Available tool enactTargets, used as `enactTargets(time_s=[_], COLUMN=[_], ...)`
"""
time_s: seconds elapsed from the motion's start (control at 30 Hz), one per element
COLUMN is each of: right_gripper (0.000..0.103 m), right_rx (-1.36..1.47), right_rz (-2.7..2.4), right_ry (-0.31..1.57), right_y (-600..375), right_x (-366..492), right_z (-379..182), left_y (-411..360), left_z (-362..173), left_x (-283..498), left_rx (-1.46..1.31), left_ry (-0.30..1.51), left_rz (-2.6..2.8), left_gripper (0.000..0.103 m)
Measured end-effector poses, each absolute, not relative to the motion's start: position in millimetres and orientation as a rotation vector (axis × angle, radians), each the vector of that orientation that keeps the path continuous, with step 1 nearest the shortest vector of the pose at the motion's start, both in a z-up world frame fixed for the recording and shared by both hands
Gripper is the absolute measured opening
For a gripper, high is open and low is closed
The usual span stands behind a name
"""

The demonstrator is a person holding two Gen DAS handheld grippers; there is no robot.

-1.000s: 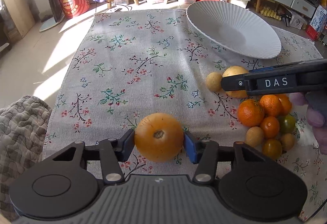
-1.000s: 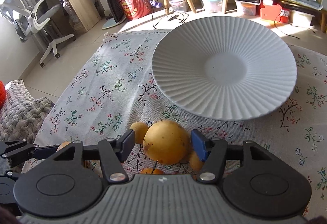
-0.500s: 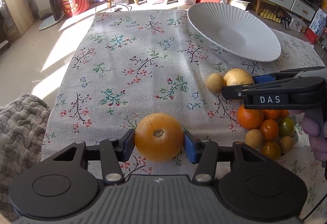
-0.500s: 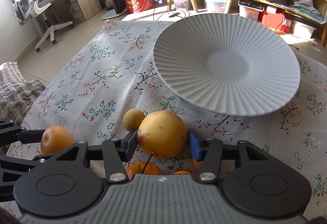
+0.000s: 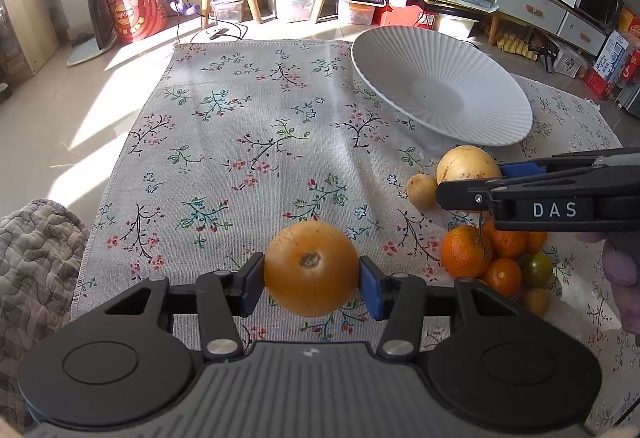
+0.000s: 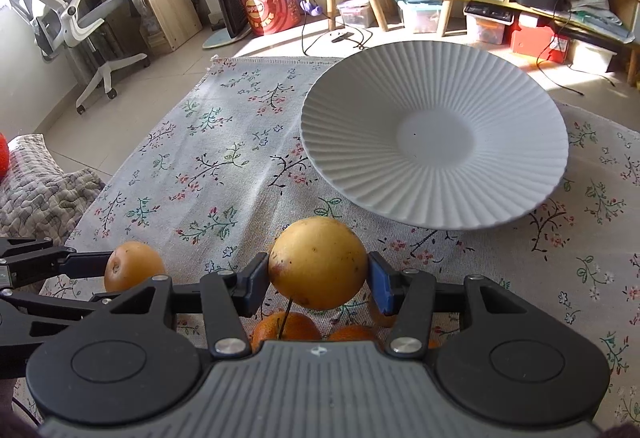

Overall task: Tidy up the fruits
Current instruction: 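Lower the citrus into the white bowl with left tool while right tool releases the pear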

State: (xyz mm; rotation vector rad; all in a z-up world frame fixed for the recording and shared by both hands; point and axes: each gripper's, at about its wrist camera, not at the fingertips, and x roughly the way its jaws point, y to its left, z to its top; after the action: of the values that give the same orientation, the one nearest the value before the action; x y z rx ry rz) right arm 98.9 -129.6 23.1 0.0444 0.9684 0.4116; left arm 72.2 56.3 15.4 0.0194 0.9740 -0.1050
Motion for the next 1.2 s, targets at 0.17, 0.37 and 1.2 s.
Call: enactTargets(time_s=[0.17, 0.37, 1.2], right_gripper=[0.048, 0.048, 0.048], right_rx=[0.074, 0.128, 0.261], right_rz=[0.41, 0.364, 0.199], right_ry=[0.948, 0.91, 0.842], right_y=[-138.8, -159.8, -198.7], right_x=[96.0, 97.3, 154.4], right_z=[33.6, 42.9, 26.1], left_y=[45.3, 34.7, -37.2], left_z=[22.9, 33.3, 17.3], left_x=[74.2, 82.7, 166.1], left_rx=[0.02, 0.026, 0.066], left_ry=[0.939, 0.891, 0.73], left_rz=[-0.141, -0.179, -0.389], left_gripper=[0.042, 0.042, 0.042])
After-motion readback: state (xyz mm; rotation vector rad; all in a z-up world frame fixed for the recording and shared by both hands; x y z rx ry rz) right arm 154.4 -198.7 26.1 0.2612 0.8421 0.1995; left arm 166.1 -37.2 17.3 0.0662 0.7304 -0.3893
